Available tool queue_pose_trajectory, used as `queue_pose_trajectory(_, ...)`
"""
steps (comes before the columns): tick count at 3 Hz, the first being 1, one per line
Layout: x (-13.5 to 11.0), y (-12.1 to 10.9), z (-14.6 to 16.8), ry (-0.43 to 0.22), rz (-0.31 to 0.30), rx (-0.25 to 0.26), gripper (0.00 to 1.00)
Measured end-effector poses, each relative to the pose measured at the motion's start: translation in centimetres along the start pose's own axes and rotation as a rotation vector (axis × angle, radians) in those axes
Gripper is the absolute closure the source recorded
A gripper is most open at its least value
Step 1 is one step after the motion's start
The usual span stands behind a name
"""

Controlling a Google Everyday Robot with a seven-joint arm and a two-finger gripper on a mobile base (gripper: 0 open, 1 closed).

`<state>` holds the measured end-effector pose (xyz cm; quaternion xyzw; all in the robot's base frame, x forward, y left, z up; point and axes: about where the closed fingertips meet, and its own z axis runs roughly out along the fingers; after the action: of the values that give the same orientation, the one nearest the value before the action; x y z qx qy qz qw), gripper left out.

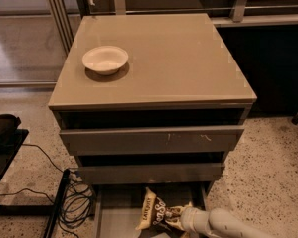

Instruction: Pick brown chip bag from bottom drawer and place on counter

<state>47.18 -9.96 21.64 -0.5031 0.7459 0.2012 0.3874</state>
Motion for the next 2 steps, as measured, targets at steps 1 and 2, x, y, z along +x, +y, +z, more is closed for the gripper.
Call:
queue_pose_trajectory(1, -2.2, 0.2, -3.1, -0.021, -0.036, 0.022, 1.00)
queue_pose_trajectory(2, -6.4, 0.0, -6.6, -0.019, -0.107, 0.035, 1.00)
